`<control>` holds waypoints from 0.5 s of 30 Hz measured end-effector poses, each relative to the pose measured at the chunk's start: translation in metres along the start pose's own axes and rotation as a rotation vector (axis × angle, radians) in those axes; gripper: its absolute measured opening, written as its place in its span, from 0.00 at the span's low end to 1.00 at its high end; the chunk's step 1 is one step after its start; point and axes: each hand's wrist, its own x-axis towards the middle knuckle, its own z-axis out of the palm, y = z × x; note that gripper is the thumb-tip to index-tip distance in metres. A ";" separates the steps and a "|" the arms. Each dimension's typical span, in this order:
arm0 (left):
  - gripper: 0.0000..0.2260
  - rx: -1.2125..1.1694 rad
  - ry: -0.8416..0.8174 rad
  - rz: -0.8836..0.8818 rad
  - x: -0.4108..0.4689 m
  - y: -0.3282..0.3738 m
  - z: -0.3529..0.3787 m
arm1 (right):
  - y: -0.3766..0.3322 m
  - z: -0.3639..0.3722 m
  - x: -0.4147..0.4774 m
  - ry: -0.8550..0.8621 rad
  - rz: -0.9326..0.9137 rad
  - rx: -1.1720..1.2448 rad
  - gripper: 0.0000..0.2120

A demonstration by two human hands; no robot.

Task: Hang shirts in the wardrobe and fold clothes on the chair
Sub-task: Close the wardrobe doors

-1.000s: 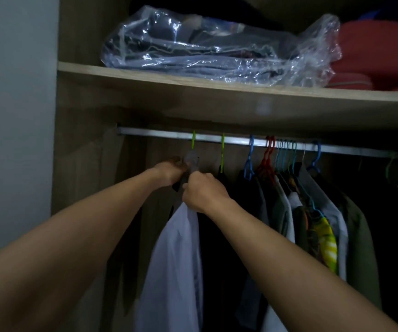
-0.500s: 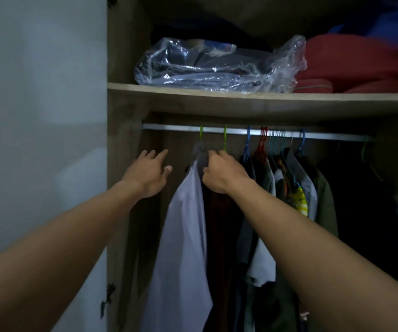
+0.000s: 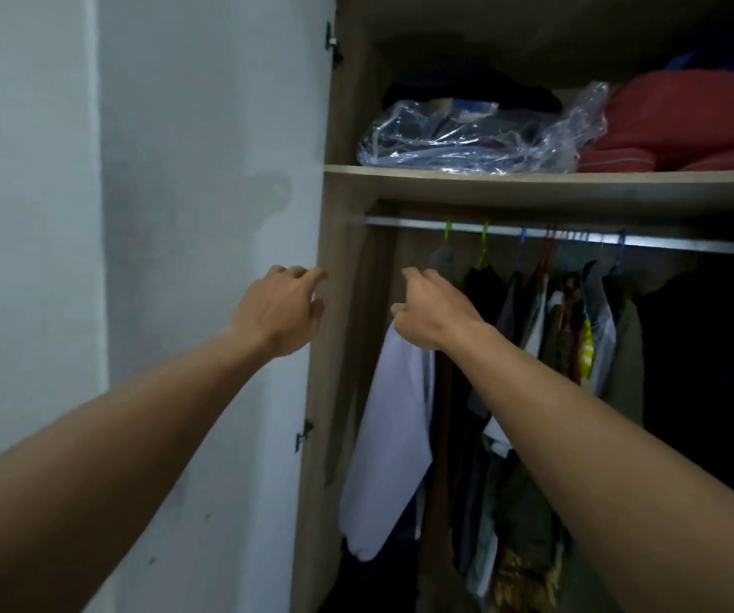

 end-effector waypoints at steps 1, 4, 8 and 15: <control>0.19 0.008 0.012 -0.004 -0.011 0.002 -0.007 | -0.006 0.000 -0.006 -0.011 -0.014 0.005 0.27; 0.17 0.066 0.054 -0.056 -0.051 -0.007 -0.035 | -0.038 -0.001 -0.022 -0.030 -0.077 0.055 0.27; 0.16 0.129 0.096 -0.134 -0.091 -0.038 -0.067 | -0.094 0.000 -0.034 -0.036 -0.179 0.141 0.28; 0.16 0.048 0.301 -0.398 -0.127 -0.102 -0.071 | -0.183 0.021 -0.018 0.002 -0.381 0.259 0.30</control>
